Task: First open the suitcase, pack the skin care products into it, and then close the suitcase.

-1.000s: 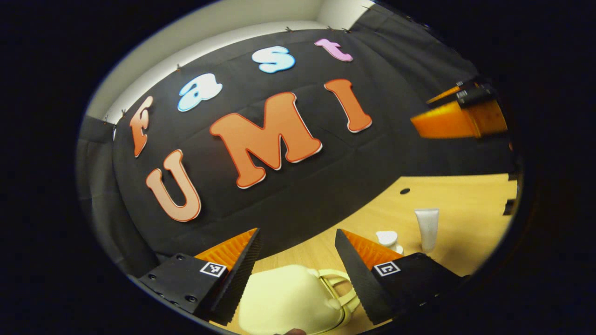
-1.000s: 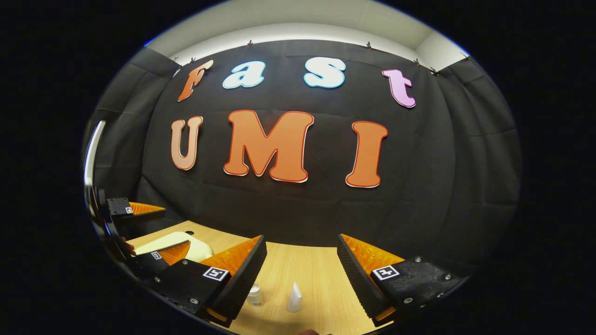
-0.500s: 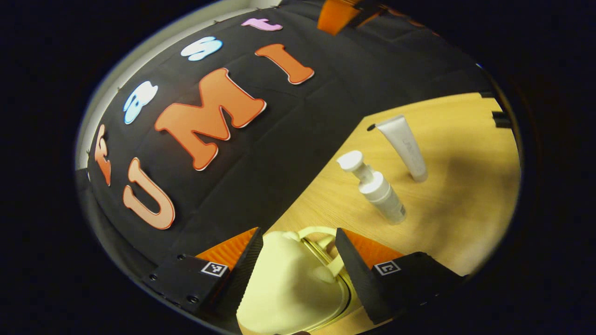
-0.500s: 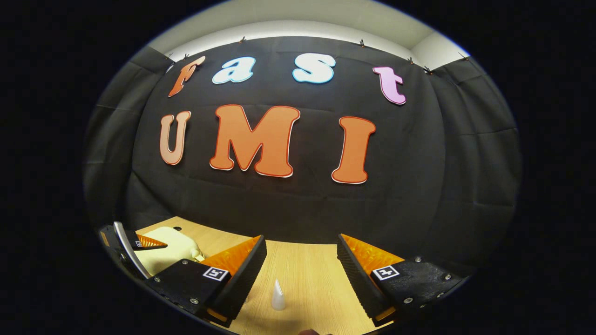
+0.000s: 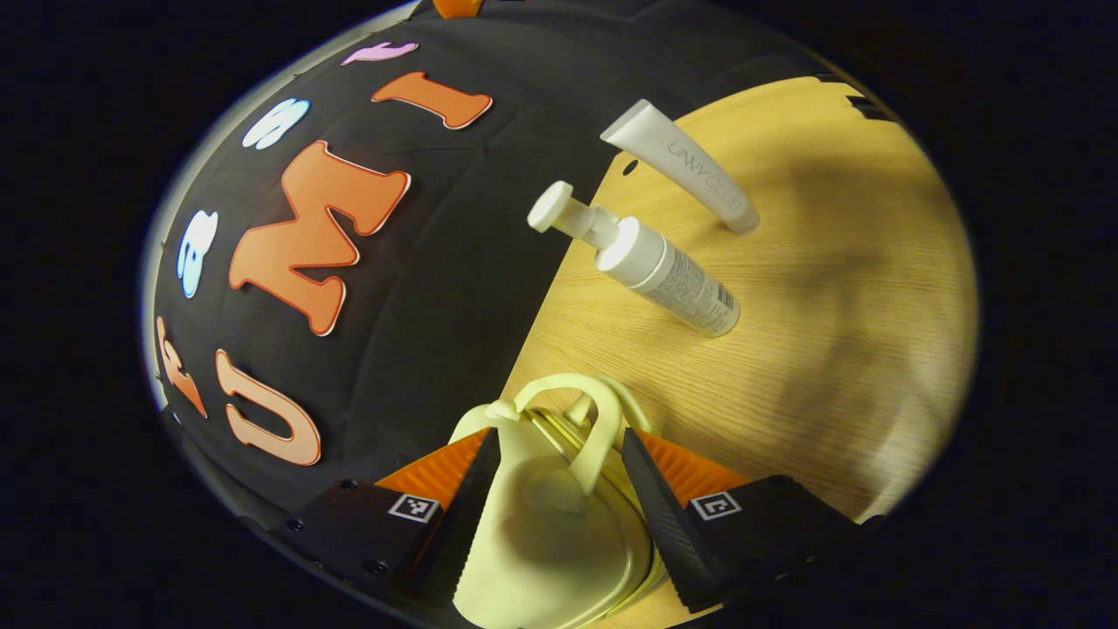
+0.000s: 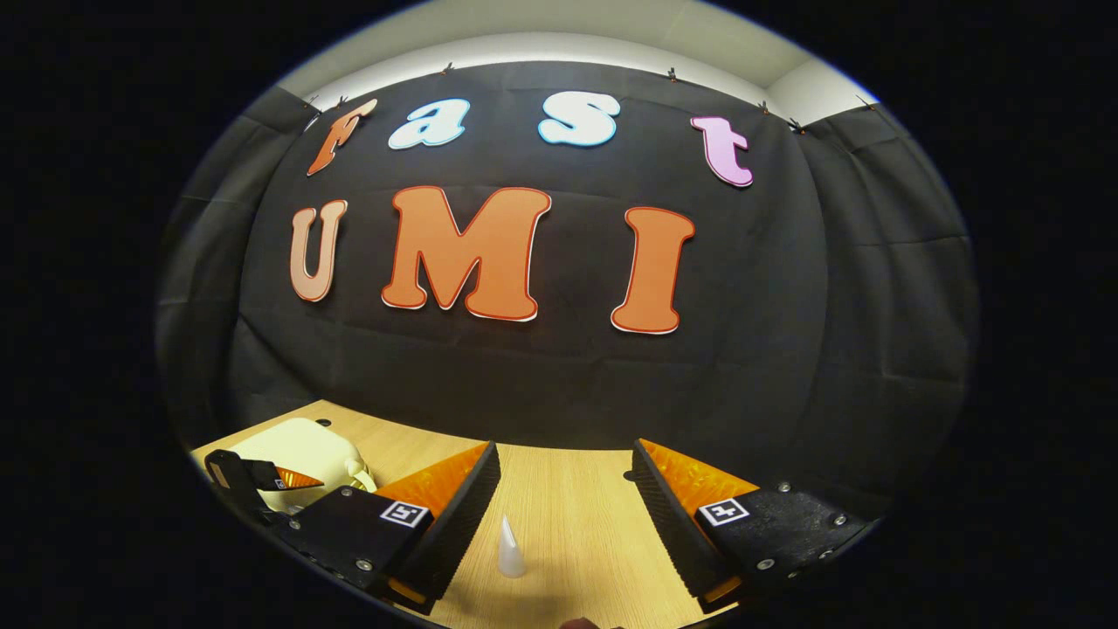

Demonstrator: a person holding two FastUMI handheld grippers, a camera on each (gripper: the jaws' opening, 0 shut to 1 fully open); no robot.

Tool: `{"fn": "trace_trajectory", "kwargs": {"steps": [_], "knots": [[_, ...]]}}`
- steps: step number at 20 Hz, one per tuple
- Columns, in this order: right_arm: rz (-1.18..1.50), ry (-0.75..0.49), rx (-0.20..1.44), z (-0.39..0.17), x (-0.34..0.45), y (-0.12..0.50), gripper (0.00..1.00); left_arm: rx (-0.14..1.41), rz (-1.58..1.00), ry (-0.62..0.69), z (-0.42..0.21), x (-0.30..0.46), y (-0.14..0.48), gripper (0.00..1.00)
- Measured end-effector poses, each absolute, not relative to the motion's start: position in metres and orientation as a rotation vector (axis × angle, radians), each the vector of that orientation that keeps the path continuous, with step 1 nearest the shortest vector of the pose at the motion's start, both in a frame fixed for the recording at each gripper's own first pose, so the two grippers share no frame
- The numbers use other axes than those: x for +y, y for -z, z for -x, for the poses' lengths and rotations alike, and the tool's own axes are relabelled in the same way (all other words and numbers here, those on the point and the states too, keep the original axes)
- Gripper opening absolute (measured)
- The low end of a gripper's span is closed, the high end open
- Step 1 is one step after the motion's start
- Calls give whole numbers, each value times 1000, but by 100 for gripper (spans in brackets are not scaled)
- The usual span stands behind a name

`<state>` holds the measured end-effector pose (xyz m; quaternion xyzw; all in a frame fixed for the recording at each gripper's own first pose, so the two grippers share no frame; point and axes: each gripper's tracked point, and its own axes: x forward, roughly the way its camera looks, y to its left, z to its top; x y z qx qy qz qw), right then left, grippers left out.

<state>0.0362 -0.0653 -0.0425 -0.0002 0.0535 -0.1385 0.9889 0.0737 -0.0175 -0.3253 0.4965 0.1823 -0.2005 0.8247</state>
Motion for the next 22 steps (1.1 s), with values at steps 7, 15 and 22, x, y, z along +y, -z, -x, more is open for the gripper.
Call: {"fn": "trace_trajectory", "kwargs": {"steps": [7,15,22], "knots": [[-1,276,124,-35,-65,50,96,433,-1187,428,-91,-26,350,49],[8,265,143,-37,-60,59,96,389,-1093,395,-90,-17,313,9],[-5,221,159,-51,-38,62,96,357,-772,289,-109,36,228,6]]}}
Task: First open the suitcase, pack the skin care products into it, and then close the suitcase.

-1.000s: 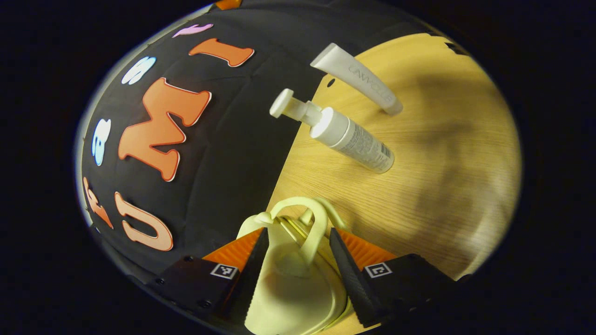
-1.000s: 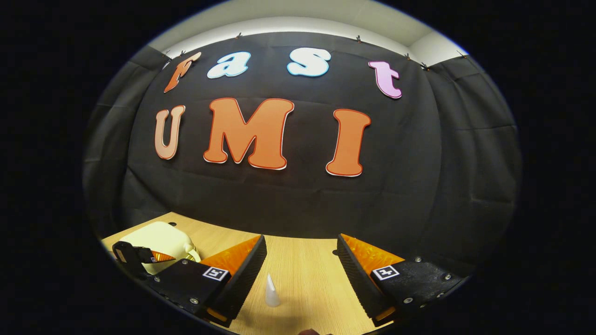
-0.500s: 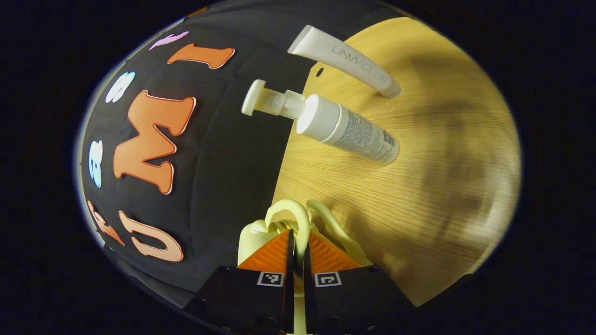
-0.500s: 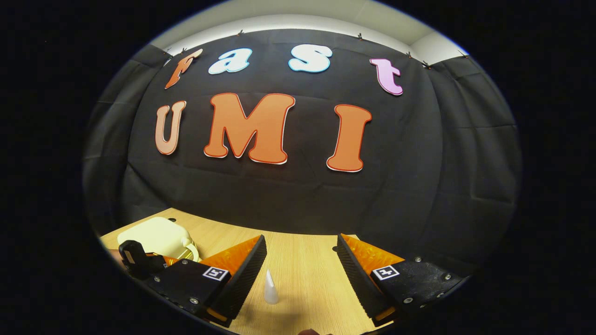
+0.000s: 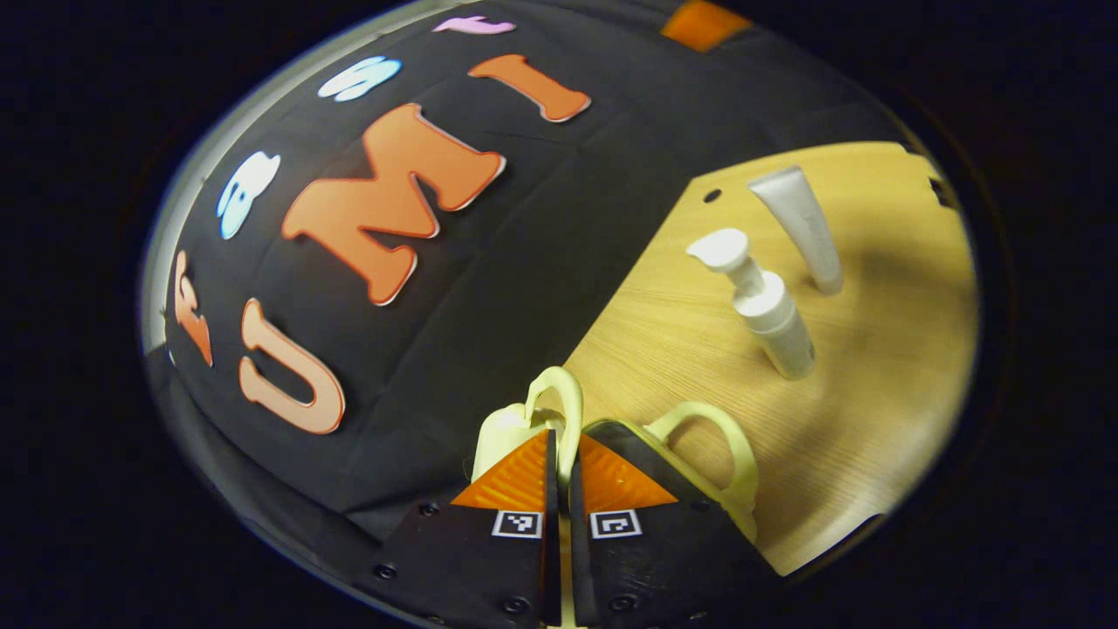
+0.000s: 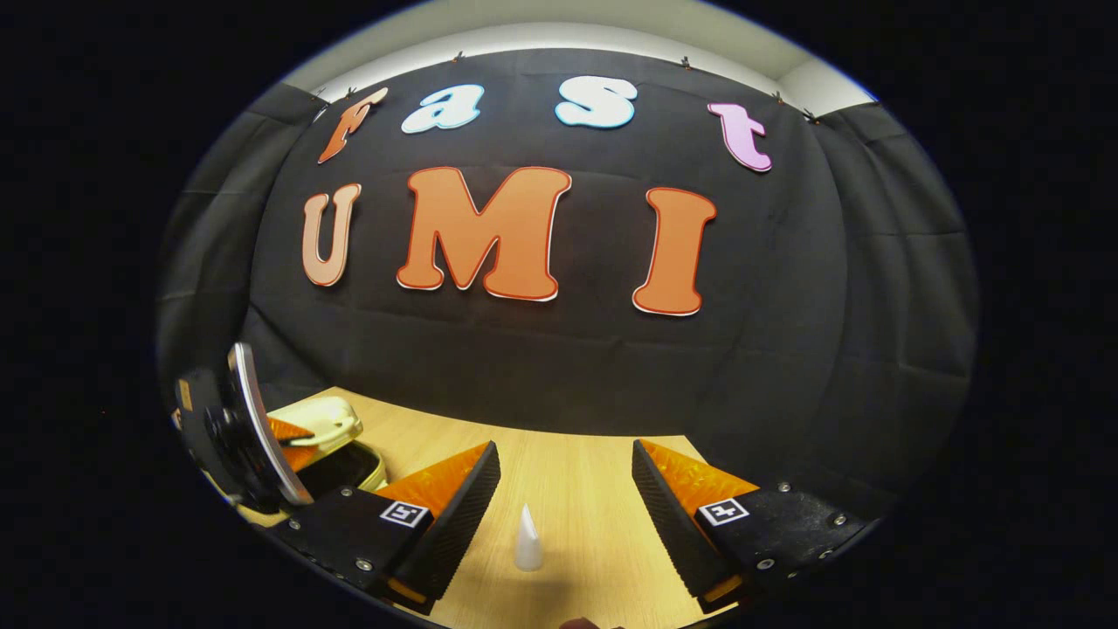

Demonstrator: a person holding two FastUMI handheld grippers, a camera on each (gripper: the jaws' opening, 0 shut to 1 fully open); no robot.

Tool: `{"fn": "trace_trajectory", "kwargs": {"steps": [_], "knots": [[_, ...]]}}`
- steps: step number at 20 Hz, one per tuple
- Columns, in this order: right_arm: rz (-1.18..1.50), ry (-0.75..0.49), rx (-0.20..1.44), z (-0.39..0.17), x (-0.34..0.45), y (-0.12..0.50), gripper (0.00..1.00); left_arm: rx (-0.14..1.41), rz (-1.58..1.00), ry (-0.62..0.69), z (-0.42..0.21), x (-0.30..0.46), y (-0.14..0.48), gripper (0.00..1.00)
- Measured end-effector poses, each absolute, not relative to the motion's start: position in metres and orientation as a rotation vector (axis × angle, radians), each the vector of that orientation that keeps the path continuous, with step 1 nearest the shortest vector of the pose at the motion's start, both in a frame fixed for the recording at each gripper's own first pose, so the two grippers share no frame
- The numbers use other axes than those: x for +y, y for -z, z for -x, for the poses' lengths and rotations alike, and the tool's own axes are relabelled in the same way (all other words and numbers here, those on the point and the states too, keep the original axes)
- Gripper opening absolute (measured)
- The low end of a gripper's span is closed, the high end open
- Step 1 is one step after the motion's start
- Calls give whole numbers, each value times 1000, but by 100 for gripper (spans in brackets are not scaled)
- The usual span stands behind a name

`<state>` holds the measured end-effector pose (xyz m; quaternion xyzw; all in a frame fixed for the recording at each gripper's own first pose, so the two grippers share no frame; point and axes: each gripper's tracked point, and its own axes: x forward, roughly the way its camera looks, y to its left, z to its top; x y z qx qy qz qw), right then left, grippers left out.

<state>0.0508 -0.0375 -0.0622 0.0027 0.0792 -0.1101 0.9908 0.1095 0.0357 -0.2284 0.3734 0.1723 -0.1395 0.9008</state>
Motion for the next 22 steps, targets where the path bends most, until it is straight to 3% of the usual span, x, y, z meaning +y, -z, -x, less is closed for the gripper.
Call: {"fn": "trace_trajectory", "kwargs": {"steps": [11,22], "knots": [[-2,153,201,-69,18,69,97,344,-326,174,-138,148,160,7],[0,192,228,-77,54,66,97,351,-26,72,-164,317,158,9]]}}
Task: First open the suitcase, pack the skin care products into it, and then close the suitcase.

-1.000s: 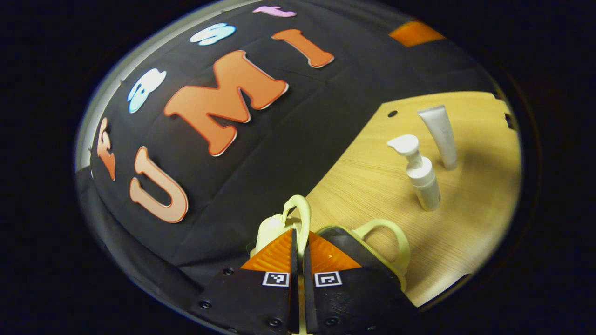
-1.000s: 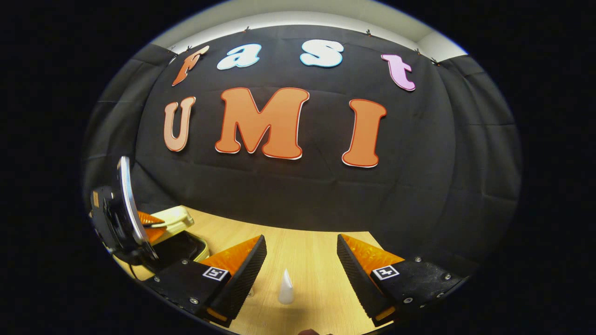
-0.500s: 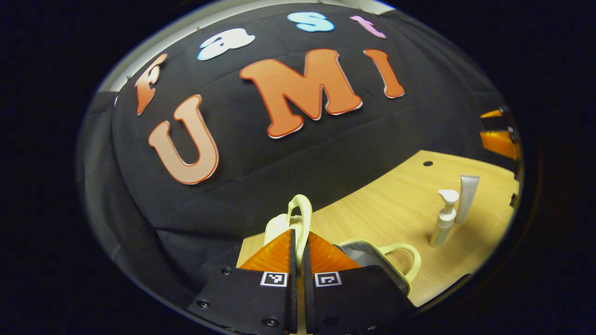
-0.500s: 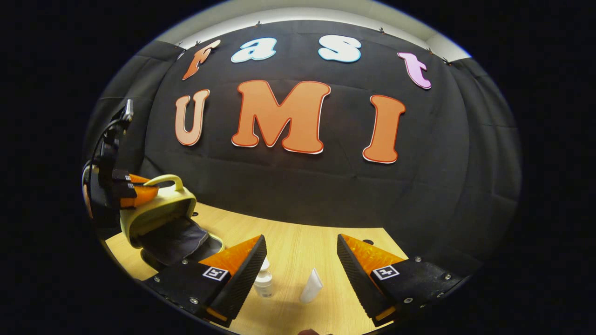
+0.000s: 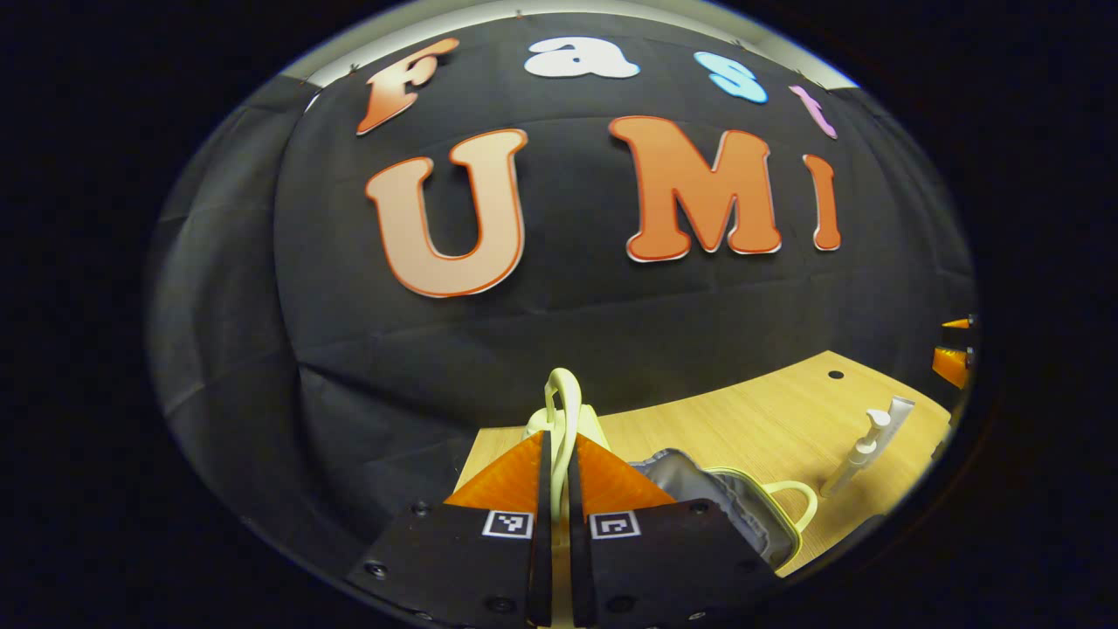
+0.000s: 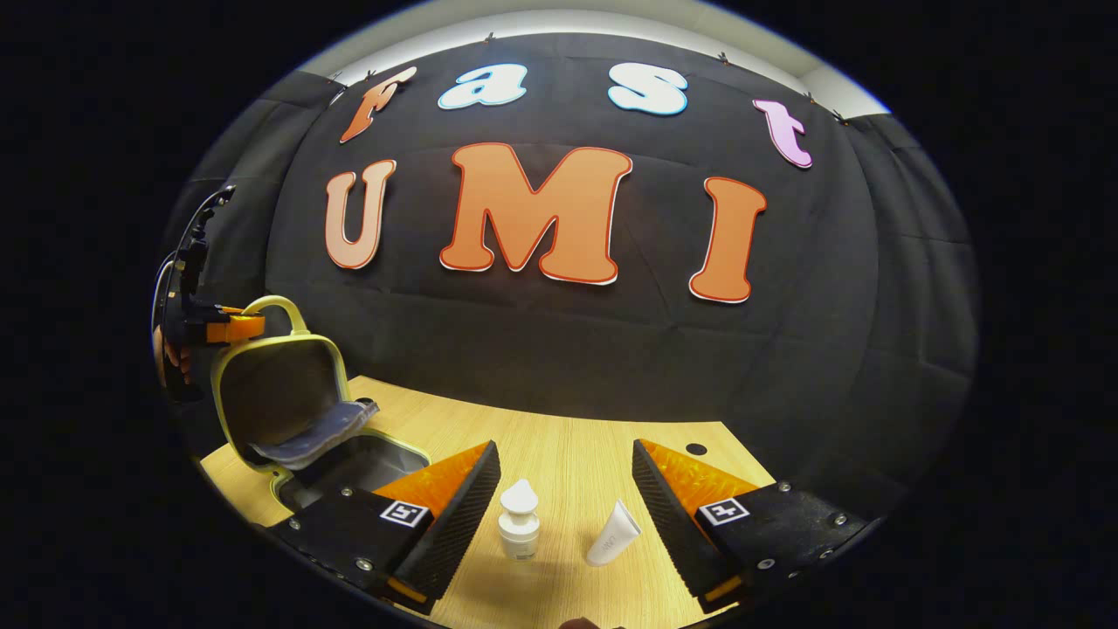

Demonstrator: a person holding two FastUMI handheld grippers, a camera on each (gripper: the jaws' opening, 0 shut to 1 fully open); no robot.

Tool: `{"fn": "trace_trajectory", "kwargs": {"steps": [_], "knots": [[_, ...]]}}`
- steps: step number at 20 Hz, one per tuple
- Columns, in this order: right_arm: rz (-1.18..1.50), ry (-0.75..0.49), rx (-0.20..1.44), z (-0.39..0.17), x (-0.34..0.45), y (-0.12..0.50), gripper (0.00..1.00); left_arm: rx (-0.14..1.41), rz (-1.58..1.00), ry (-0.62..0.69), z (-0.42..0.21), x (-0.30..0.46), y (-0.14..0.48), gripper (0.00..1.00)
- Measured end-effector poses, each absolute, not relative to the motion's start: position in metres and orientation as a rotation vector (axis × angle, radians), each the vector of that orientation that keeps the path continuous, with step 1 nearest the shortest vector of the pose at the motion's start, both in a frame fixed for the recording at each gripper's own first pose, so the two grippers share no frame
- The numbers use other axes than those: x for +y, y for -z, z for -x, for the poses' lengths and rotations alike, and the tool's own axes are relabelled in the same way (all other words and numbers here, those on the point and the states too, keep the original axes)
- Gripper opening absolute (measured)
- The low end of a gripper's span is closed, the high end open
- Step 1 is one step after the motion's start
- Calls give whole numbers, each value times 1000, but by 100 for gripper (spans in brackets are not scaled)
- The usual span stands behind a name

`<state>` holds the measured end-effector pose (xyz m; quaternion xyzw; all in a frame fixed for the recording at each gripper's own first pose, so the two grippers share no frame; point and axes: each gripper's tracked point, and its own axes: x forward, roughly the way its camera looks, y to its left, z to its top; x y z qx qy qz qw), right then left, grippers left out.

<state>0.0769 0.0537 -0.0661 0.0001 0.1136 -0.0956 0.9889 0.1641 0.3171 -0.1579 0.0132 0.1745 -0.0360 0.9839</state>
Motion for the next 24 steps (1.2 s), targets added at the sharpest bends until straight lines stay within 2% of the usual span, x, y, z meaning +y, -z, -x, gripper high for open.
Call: {"fn": "trace_trajectory", "kwargs": {"steps": [8,14,19,21,22,24], "knots": [[-21,244,252,-77,75,62,97,467,153,-3,-158,434,229,11],[-36,281,296,-69,85,70,97,657,243,-73,-138,505,330,10],[-52,304,323,-61,91,74,97,848,207,-103,-118,521,413,9],[-68,309,335,-56,90,79,97,895,157,-170,-111,526,432,11],[-76,313,343,-53,89,82,97,900,139,-204,-109,528,433,24],[-82,322,356,-51,81,90,97,873,127,-244,-108,523,432,35]]}}
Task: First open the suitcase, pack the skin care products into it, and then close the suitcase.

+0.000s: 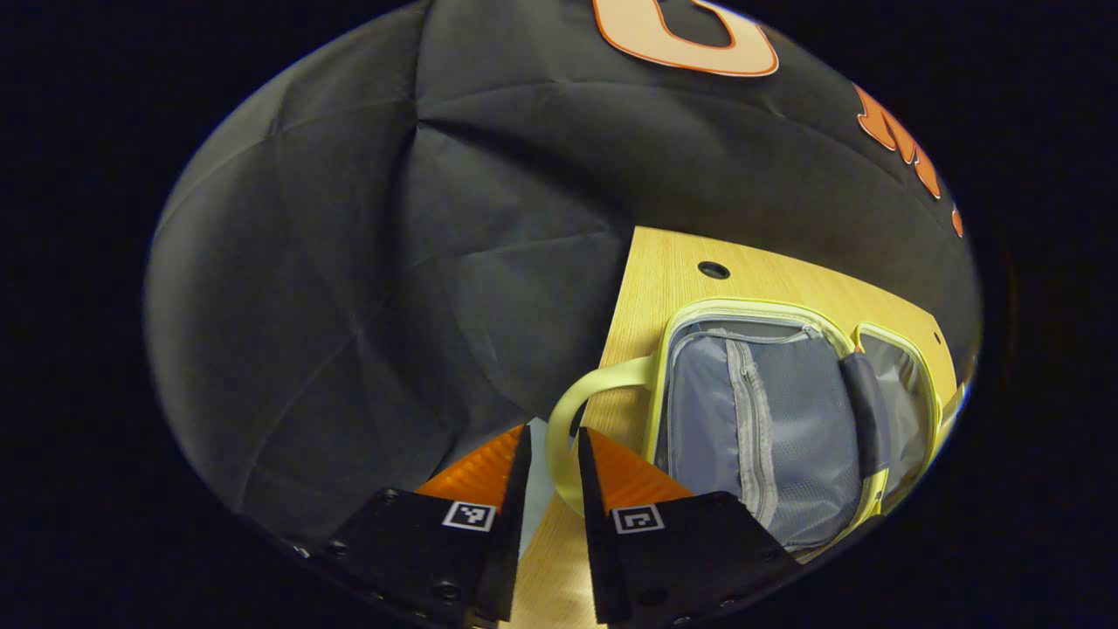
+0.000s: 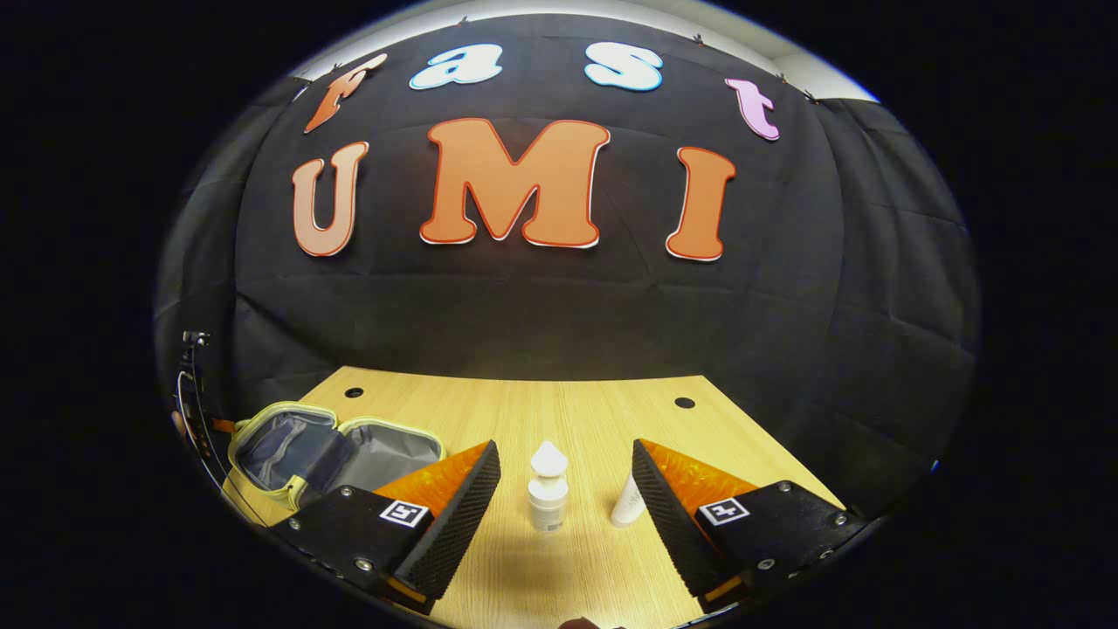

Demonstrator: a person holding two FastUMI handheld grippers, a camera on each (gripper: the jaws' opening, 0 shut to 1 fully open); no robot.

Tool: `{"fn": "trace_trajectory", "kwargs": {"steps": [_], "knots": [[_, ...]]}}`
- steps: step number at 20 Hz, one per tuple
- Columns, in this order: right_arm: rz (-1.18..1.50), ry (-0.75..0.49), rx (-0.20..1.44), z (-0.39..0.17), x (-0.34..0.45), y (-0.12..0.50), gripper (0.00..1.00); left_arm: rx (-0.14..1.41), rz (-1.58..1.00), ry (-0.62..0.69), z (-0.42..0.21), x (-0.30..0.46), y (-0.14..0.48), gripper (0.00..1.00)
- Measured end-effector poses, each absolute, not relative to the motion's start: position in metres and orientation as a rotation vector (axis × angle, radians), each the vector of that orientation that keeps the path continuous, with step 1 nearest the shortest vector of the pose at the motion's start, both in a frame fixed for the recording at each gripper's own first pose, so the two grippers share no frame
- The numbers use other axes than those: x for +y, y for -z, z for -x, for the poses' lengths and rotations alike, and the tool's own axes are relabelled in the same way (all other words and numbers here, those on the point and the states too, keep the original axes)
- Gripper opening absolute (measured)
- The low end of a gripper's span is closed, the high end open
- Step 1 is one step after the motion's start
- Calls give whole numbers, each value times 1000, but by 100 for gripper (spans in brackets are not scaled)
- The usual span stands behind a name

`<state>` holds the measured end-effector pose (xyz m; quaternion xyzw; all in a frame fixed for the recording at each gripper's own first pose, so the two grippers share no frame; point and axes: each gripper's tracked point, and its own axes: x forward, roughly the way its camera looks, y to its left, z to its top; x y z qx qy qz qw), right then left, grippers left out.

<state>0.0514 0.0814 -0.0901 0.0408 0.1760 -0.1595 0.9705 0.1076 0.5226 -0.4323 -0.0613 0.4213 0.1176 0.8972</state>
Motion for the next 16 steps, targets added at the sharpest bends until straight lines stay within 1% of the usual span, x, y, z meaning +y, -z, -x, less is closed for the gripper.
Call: {"fn": "trace_trajectory", "kwargs": {"steps": [1,3,5,6,7,10,13,16], "knots": [[-83,328,359,-51,76,93,97,853,105,-261,-109,520,430,35],[-89,336,359,-47,61,100,97,795,51,-271,-107,509,415,51],[-86,335,360,-48,50,109,97,722,7,-272,-105,489,385,80],[-72,335,354,-49,43,113,97,676,-4,-264,-108,475,364,90],[-52,337,347,-51,35,115,97,640,-13,-257,-111,460,346,90],[1,318,308,-57,21,116,97,528,-54,-228,-108,414,291,95],[34,283,271,-64,14,118,97,428,-105,-179,-110,359,253,97],[30,245,259,-67,7,127,96,367,-145,-92,-128,281,236,98]]}}
